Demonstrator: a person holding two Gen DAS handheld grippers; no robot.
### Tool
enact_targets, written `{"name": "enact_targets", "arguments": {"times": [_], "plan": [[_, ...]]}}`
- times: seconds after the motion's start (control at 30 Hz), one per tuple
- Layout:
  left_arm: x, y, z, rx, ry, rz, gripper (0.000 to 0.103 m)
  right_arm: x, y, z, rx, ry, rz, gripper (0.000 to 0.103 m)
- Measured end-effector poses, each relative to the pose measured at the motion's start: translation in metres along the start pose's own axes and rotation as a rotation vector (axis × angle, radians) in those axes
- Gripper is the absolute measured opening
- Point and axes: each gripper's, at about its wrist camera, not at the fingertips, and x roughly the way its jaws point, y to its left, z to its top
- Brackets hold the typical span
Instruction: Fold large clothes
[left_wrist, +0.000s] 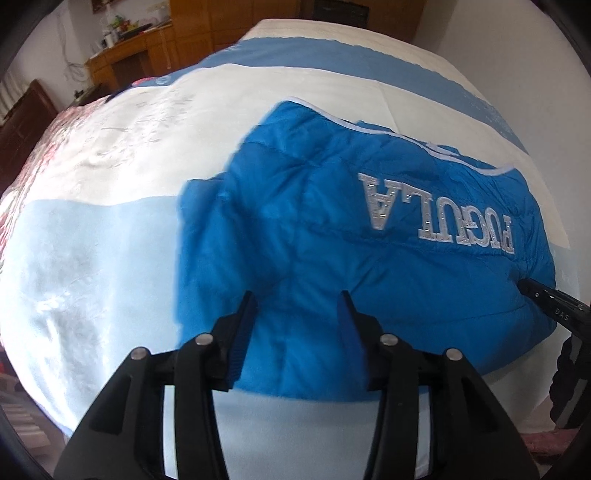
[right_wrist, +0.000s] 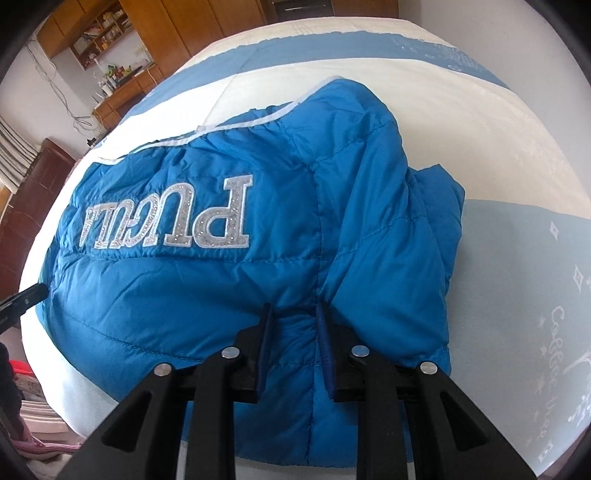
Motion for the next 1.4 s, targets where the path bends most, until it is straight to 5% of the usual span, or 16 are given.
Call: {"name": "enact_targets", "arguments": {"times": [0.27, 0.8, 1.1, 1.17, 1.4], "plan": [[-0.019, 0.058, -0.021, -0.171, 0.024, 0.037, 0.055, -0.002, -0.002, 0.004, -0.005, 0.013, 0.003, 0.022], [0.027, 0.116, -0.061, -0.643, 0.066, -0.399, 0.062, -0.002, -0.001, 0.01, -0.026, 0.033, 0.015, 0.022], [0.049, 0.124, -0.044, -0.701, 0.013, -0.514, 0.065, -0.002, -0.001, 0.01, -0.03, 0.04, 0.014, 0.022], [0.049, 0.125, -0.041, -0.707, 0.005, -0.524, 0.063, -0.002, -0.001, 0.01, -0.031, 0.041, 0.014, 0.022], [0.032, 0.12, -0.04, -0.656, -0.035, -0.491, 0.033, -0.002, 0.0, 0.01, -0.032, 0.049, 0.014, 0.022]]}}
